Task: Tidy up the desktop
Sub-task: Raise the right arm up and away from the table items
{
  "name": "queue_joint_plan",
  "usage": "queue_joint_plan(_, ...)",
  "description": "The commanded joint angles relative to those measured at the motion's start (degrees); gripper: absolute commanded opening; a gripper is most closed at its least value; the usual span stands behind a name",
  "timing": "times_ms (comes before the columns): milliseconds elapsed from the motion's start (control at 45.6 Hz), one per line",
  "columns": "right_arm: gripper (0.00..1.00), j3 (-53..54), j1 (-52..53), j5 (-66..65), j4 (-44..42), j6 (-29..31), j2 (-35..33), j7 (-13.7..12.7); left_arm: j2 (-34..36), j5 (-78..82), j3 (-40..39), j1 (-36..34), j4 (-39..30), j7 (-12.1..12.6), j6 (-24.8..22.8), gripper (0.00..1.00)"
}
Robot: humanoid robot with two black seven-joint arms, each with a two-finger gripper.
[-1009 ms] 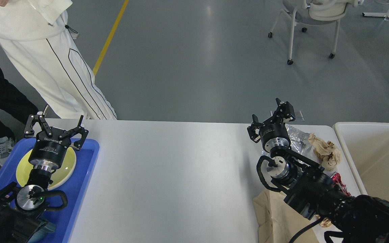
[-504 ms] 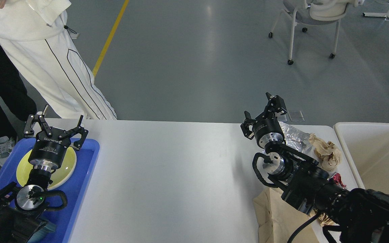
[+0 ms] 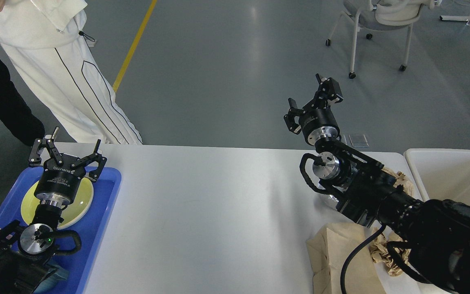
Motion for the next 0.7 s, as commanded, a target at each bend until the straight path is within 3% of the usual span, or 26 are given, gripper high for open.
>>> queue_joint_plan(0, 1.0, -3.7, 5.6, -0.3, -2.2, 0.0, -5.9, 0.0, -0.1, 0.1, 0.0, 0.0, 0.0, 0.0, -0.1, 0.97)
queue_joint_plan(132, 1.0, -14.1, 10.0, -0.4, -6.7, 0.2, -11.2, 0.0, 0.0, 0.0, 0.0, 0.0, 0.0, 0.0, -0.1, 0.97)
queue_joint_plan(460, 1.0, -48.9, 20.8, -0.4, -5.4, 1.1, -18.8, 0.0, -0.1, 0.0, 0.0, 0.0, 0.0, 0.0, -0.1, 0.97)
queue_joint_plan(680, 1.0, -74.6, 34.9, -0.4, 12.4, 1.3, -25.6, 0.1, 0.0, 0.0, 0.0, 0.1, 0.0, 0.0, -0.1, 0.97)
